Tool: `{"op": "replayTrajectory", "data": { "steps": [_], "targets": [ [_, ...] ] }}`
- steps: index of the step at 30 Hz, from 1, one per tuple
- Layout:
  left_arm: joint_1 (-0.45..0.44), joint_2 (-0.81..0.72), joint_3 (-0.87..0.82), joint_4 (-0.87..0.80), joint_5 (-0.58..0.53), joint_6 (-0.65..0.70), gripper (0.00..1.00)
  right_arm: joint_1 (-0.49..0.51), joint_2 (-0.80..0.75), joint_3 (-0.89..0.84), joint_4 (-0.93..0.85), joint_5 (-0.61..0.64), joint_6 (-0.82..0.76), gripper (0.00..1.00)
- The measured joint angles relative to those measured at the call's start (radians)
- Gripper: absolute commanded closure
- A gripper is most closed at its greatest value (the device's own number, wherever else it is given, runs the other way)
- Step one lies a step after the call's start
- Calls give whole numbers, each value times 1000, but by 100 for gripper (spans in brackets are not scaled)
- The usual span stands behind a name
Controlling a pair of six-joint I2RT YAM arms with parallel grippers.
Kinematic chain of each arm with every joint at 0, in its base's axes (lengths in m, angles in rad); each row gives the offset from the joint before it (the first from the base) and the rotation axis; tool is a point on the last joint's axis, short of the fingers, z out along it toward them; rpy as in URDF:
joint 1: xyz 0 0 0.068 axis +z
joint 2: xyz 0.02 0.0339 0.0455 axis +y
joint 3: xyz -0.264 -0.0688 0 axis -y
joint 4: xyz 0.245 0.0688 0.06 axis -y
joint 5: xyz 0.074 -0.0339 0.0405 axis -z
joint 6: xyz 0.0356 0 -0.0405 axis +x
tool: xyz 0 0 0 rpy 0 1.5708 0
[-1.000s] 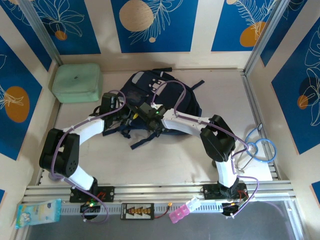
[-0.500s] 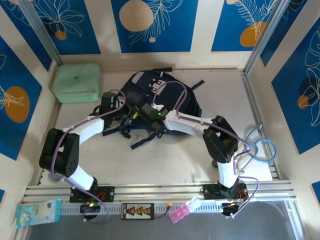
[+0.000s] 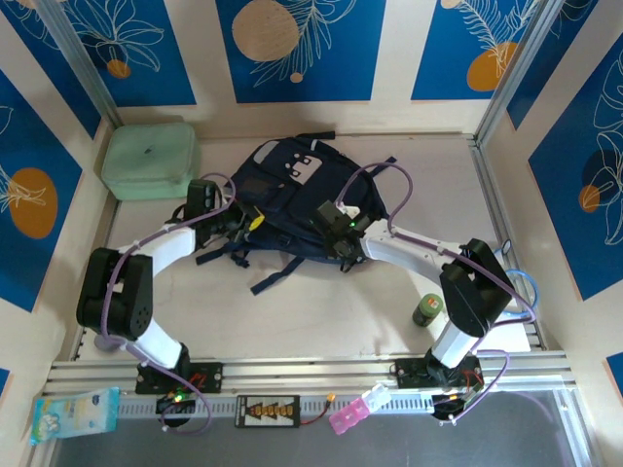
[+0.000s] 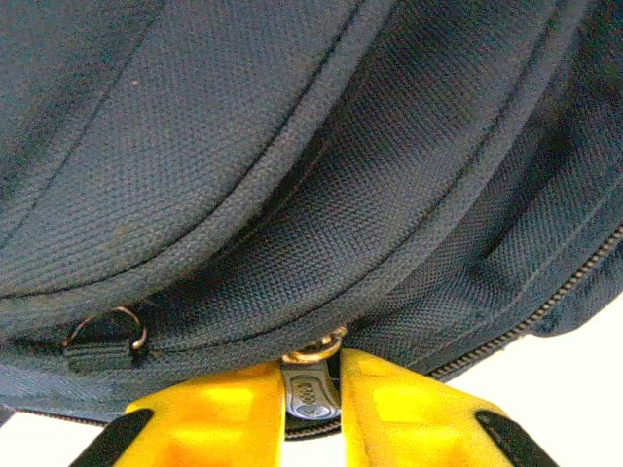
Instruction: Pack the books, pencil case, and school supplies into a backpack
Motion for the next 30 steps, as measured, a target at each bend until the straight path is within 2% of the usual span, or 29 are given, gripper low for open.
{"op": "replayTrajectory", "data": {
  "steps": [9, 18, 21, 25, 30],
  "targets": [
    [17, 6, 0, 2, -1, 0, 100, 0, 37, 29, 11, -8, -119, 71],
    [21, 6, 0, 2, -2, 0, 100, 7, 57, 29, 27, -27, -199, 72],
    [22, 10, 0, 2, -2, 0, 100, 20, 74, 29, 29, -25, -235, 75],
    [34, 15, 0, 0, -1, 2, 100, 33, 85, 29, 30, -7, -254, 88],
    [48, 32, 16, -17, 3, 31, 100, 35, 74, 28, 44, -3, -246, 92]
  ]
}}
